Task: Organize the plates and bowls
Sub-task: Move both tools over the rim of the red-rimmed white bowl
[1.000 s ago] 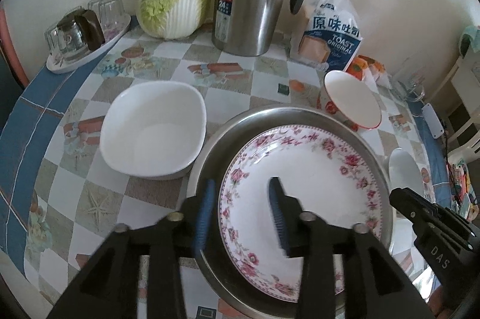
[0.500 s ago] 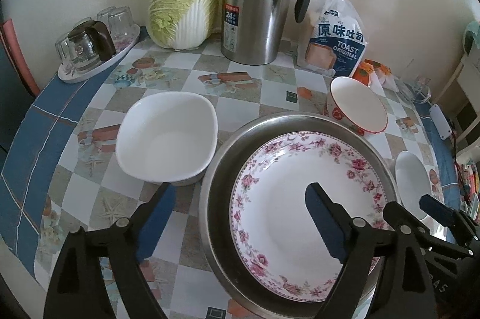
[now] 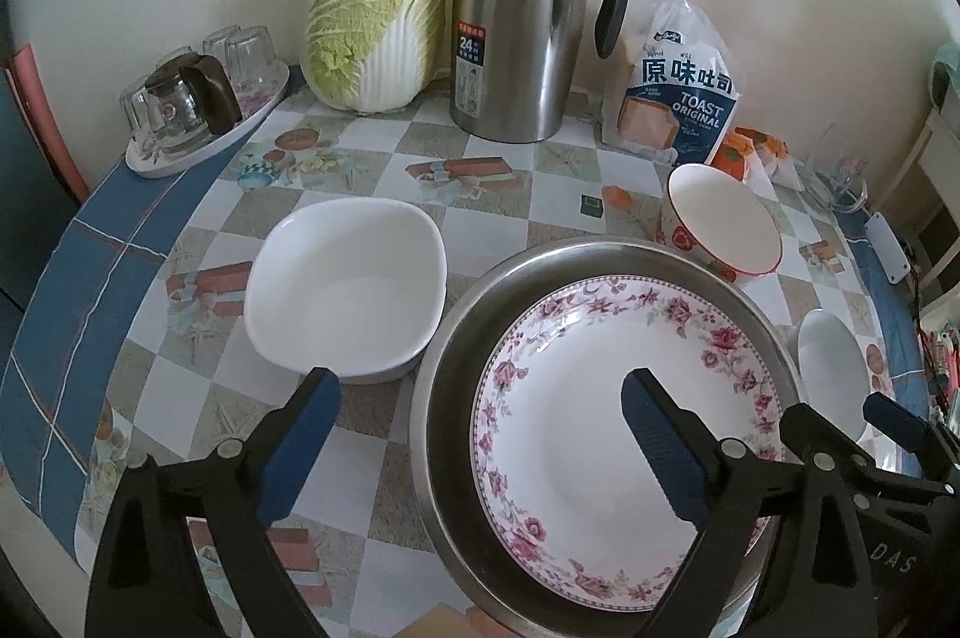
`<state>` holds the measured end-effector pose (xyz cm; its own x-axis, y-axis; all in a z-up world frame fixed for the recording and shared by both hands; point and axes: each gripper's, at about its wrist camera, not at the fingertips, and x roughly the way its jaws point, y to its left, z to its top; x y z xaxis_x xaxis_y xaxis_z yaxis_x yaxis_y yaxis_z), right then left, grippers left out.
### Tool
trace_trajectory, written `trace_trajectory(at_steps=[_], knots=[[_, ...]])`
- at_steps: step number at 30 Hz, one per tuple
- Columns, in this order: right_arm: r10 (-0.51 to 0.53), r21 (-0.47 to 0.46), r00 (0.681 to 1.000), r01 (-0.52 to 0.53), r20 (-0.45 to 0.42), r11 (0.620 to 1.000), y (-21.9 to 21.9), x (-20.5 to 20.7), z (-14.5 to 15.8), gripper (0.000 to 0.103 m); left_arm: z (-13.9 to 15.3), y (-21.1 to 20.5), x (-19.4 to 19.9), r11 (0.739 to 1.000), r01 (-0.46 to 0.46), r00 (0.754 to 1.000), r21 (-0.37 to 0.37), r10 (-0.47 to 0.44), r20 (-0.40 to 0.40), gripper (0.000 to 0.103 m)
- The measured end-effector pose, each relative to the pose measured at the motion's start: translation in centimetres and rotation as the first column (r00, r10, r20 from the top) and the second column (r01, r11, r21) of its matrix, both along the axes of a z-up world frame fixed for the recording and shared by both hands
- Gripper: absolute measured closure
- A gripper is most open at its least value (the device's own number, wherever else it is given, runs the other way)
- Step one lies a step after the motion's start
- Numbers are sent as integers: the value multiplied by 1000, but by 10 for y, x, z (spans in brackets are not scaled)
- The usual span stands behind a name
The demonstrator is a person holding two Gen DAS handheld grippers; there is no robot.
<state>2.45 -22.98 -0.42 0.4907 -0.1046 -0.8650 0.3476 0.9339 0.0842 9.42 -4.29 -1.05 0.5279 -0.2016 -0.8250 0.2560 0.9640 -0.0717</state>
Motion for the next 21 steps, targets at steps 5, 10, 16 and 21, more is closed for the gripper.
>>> trace_trajectory(at_steps=[5,10,16,21], knots=[[-11,1,1000,11,12,1000,-4,0,3,0,1,0,0,1000,-2,1000,2,2,0,8],[-25,-12,999,26,40,1000,-9,1,11,0,2,-1,3,1000,-7,1000,-10,7,2,8],[-40,-9,998,40,49,999,-18,6,18,0,3,-7,10,999,3,1000,-43,-3,2,8],[-61,-18,996,62,58,998,-32,11,26,0,6,-15,20,997,18,1000,-70,-17,10,8]])
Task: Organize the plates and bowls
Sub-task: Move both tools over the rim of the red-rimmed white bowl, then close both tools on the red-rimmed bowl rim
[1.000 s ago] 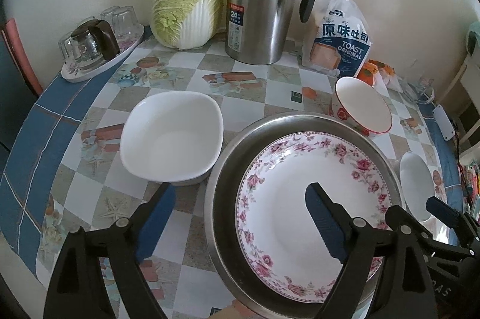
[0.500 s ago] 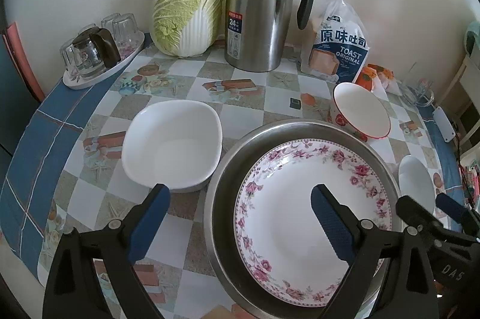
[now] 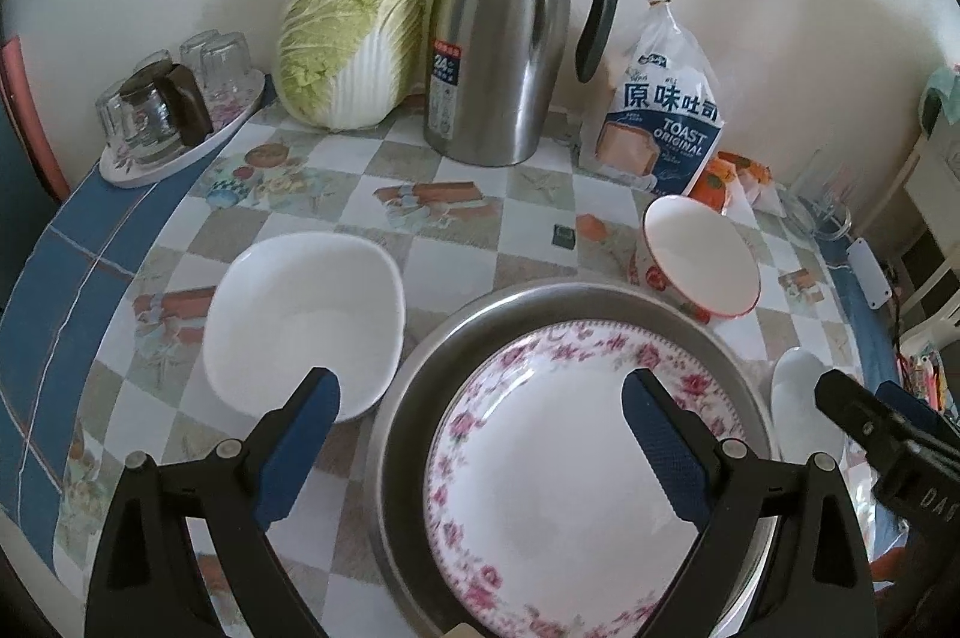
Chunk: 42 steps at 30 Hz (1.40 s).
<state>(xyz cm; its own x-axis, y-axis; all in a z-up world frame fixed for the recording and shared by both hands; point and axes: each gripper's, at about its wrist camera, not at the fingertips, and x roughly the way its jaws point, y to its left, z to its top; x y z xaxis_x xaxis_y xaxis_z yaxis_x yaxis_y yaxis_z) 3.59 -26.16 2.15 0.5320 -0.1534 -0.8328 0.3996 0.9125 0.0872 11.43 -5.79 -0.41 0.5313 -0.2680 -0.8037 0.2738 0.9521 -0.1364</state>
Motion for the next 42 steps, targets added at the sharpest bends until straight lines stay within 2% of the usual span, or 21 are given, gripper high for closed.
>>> trace_trajectory(at_steps=[6,10,13,17,24,29,31,35,37,38,42], knots=[[-23,6,1000,22,18,1000,-17,9,9,0,10,-8,10,999,35,999,-16,-35,35,7],[-26,14,999,26,36,1000,-25,19,12,0,9,-12,21,999,48,999,-14,-48,10,7],[-16,9,999,16,37,1000,-27,28,10,0,10,-18,26,998,65,997,18,-66,38,7],[-5,-8,999,5,34,1000,-29,39,6,0,14,-27,33,995,102,994,22,-103,37,7],[-39,13,997,38,70,999,-46,57,-3,0,20,-57,64,980,162,986,111,-156,-64,7],[-60,14,997,60,55,998,-56,71,-16,1,21,-74,90,979,152,982,139,-133,-134,7],[-61,56,996,58,62,997,-62,75,-23,13,23,-80,97,976,156,981,149,-135,-140,7],[-78,97,996,74,33,992,-71,85,-40,31,28,-98,110,980,164,977,114,-145,-159,7],[-71,122,997,68,23,990,-74,89,-47,47,27,-112,113,977,180,974,117,-161,-158,7],[-65,133,998,62,17,989,-74,91,-51,50,26,-118,114,974,189,973,123,-169,-156,8],[-47,146,999,46,2,988,-76,95,-62,64,8,-145,116,963,230,962,138,-203,-185,23]])
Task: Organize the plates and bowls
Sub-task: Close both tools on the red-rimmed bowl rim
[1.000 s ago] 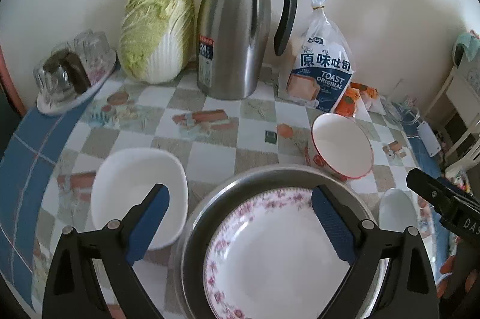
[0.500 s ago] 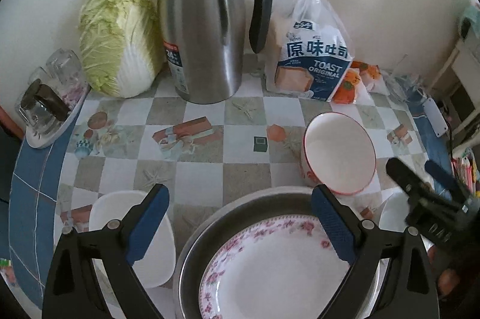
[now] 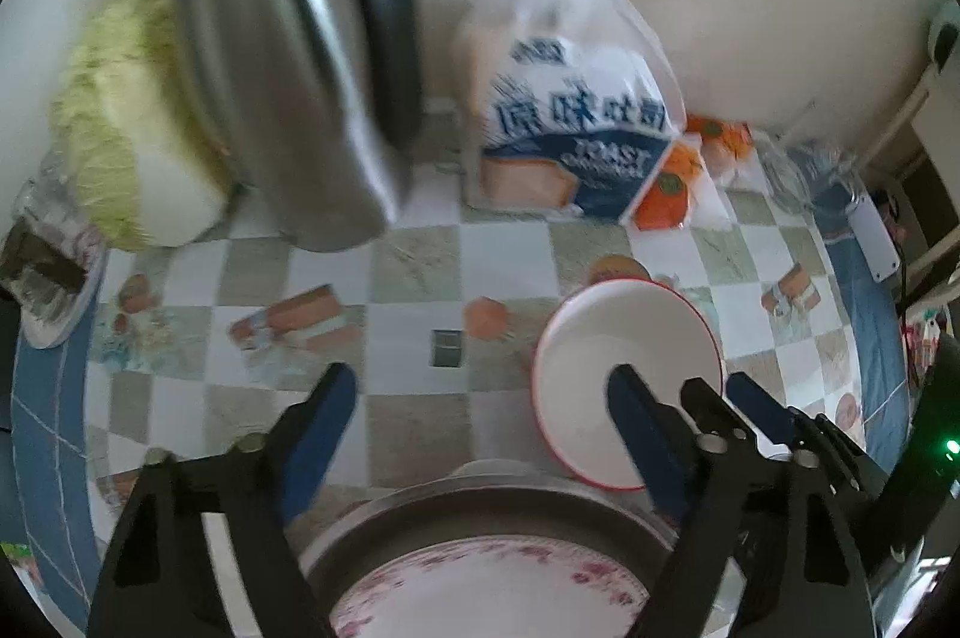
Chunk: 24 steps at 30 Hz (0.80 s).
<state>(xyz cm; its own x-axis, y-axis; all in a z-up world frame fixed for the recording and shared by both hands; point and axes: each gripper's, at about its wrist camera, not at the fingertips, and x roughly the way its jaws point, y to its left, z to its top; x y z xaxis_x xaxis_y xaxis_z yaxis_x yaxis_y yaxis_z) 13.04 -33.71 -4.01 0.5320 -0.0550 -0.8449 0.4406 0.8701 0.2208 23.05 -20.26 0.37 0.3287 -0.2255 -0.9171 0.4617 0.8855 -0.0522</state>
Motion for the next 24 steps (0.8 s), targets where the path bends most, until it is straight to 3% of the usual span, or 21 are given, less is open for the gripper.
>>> trace_trajectory(at_steps=[7,9,20,24], knots=[[9,42,1000,-9,-10,999,-1,3,-11,73,-39,-23,3,999,5,998,31,-3,-70,30],[19,47,1000,-18,-21,999,0,4,-15,78,-47,-26,5,999,-4,996,43,8,-84,52],[28,55,998,-26,-48,998,3,9,-26,81,-78,-33,9,999,-12,984,37,19,-177,88],[32,52,998,-29,-46,998,2,12,-26,81,-78,-35,6,999,-1,988,34,6,-154,89]])
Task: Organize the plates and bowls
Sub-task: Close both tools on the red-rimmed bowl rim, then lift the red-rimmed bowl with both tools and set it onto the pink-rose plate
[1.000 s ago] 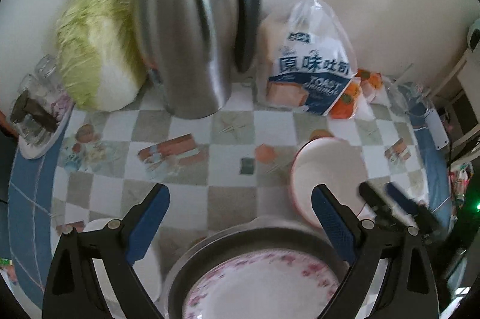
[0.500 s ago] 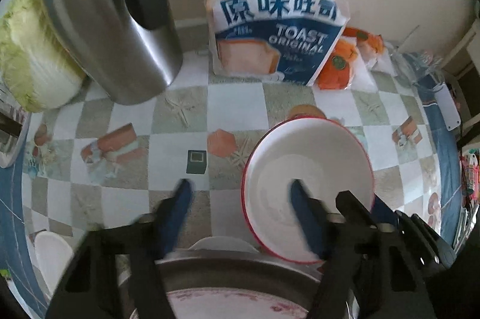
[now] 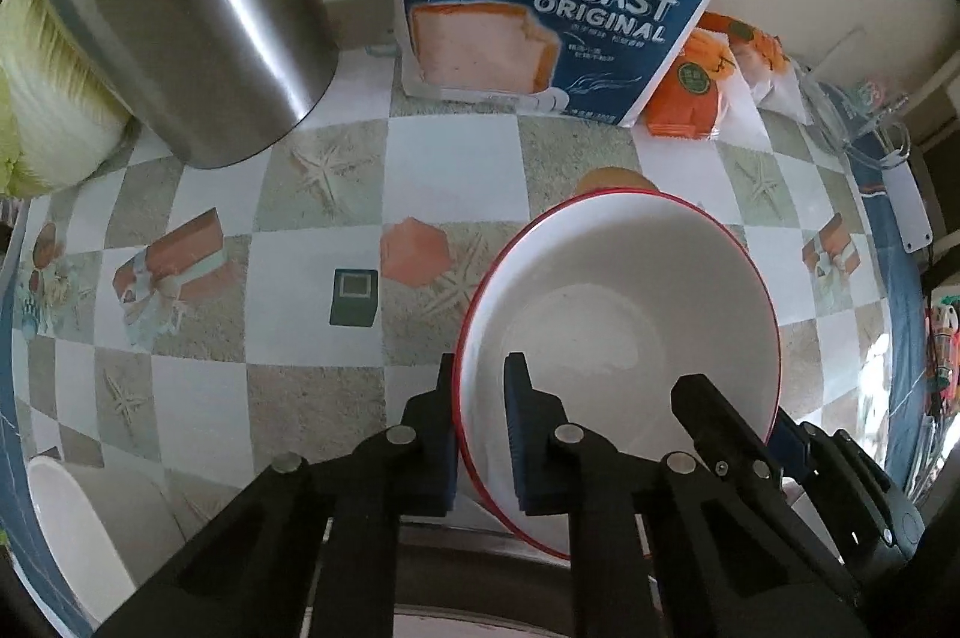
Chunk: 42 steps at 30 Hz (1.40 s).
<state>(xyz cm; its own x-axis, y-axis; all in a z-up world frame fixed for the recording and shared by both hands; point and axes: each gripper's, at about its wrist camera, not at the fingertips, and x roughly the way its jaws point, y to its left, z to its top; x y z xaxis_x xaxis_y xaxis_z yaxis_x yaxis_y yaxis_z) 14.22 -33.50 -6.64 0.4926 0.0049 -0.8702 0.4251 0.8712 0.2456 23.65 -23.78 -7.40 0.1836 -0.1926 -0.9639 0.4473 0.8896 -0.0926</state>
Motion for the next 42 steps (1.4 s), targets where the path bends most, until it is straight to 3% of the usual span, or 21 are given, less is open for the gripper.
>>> trace_trajectory(at_steps=[6,14,20,32,42], knots=[[-18,43,999,17,38,999,-6,-2,6,81,14,0,-4,999,6,999,-43,-4,47,89],[-10,-14,993,12,114,1000,-1,-12,49,81,59,15,-24,996,-4,994,-92,14,111,89],[50,-62,989,-42,137,997,25,-21,80,80,79,55,-43,983,-108,989,-148,122,88,89],[215,-112,975,-208,54,972,104,-41,98,80,95,136,-86,946,-243,963,-213,261,59,89],[292,-155,956,-291,-19,944,155,-64,101,80,69,184,-130,918,-291,951,-270,308,21,89]])
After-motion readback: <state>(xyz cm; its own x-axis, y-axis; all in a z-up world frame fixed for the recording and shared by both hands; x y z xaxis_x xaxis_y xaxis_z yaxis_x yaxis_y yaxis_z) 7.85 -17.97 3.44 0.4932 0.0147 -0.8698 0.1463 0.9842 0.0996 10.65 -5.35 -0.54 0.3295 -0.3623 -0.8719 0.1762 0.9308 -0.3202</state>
